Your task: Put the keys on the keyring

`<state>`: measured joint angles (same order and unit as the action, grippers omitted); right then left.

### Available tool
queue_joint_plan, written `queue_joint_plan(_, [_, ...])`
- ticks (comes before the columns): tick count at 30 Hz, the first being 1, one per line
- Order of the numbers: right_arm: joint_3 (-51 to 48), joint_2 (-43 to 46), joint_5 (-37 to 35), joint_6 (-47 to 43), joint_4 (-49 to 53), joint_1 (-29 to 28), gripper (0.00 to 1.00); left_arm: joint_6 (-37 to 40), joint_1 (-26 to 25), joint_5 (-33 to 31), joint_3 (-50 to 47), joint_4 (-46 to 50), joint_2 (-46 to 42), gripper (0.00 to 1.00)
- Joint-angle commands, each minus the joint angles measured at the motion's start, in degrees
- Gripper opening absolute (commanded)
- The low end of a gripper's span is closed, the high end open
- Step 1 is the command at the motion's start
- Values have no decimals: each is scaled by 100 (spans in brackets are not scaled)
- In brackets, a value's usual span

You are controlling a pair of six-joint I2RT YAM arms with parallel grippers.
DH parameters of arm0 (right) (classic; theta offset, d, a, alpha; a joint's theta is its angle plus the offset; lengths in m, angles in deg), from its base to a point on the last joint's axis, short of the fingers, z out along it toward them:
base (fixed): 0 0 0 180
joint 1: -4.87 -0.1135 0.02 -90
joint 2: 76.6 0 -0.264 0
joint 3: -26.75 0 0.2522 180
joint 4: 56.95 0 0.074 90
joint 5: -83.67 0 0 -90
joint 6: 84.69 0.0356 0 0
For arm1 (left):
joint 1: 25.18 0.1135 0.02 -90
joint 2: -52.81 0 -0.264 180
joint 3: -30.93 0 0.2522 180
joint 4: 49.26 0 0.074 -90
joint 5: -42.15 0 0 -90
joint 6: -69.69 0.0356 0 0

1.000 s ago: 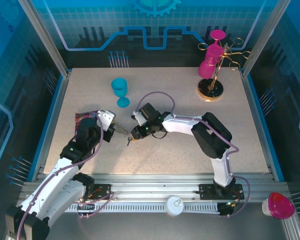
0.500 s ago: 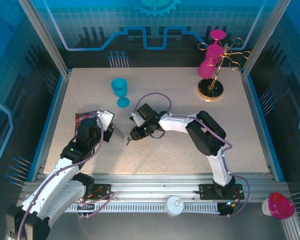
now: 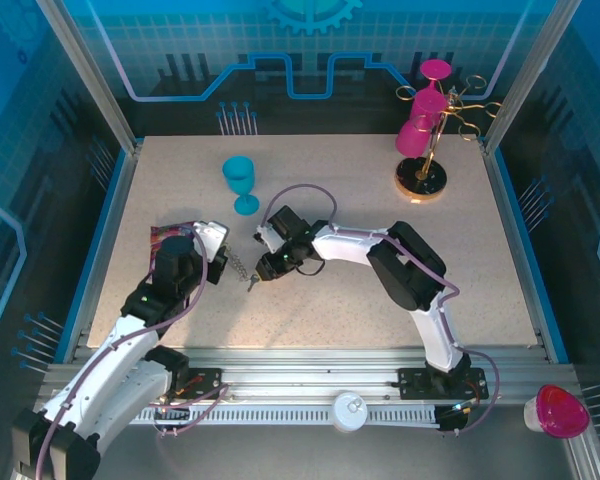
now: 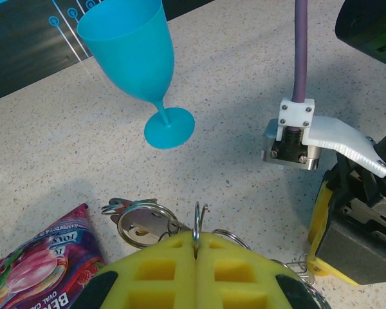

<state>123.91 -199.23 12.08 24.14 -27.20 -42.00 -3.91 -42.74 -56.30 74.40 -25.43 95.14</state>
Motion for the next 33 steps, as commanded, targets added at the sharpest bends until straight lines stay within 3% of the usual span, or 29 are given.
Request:
queue_joint_plan(1, [270,-190,-484,-307,573,-157,30,-67,77,-148,-53,-225,-38,0])
queue_joint_plan(6, [72,-145,-962,-449,950,-193,31,-44,84,-175,-62,-227,-66,0])
queue_joint_plan(17, [-982,925,-1446,-699,1420,2,32,-63,86,-99,-70,-263,-27,0])
queue_joint_plan(23, [-693,1217,-1093,-850,1463,3,36,-81,86,67,-44,-259,48,0])
queue_joint_plan(33, [-221,773,-952,-1147,1754,-2,38,-61,86,338,-27,-231,127,0])
